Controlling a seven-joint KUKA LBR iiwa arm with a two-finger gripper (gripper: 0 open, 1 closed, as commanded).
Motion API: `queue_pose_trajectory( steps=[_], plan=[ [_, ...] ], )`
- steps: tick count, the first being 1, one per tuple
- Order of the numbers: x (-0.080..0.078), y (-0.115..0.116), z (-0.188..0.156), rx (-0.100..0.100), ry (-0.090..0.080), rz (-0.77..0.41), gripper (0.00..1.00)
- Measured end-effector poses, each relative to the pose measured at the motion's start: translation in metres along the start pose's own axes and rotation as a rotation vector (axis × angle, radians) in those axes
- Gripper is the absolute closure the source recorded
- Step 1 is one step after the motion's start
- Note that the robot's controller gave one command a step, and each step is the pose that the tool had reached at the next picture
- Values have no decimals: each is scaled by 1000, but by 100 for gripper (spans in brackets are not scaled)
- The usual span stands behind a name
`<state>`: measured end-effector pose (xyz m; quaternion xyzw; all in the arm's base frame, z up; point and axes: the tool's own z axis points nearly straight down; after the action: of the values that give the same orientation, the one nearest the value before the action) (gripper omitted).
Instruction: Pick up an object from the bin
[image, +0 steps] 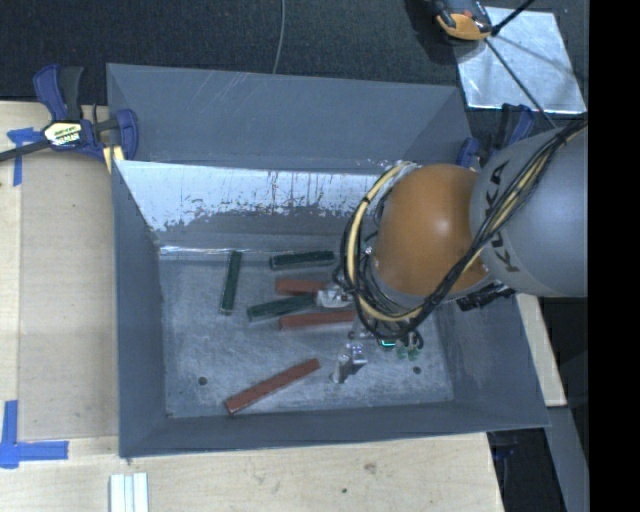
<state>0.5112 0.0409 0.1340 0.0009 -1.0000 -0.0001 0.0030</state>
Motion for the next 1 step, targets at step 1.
queue_pose_trajectory(
  steps=[1],
  plan=[
    [-2, 0, -4, 0, -8, 1, 0]
  ],
)
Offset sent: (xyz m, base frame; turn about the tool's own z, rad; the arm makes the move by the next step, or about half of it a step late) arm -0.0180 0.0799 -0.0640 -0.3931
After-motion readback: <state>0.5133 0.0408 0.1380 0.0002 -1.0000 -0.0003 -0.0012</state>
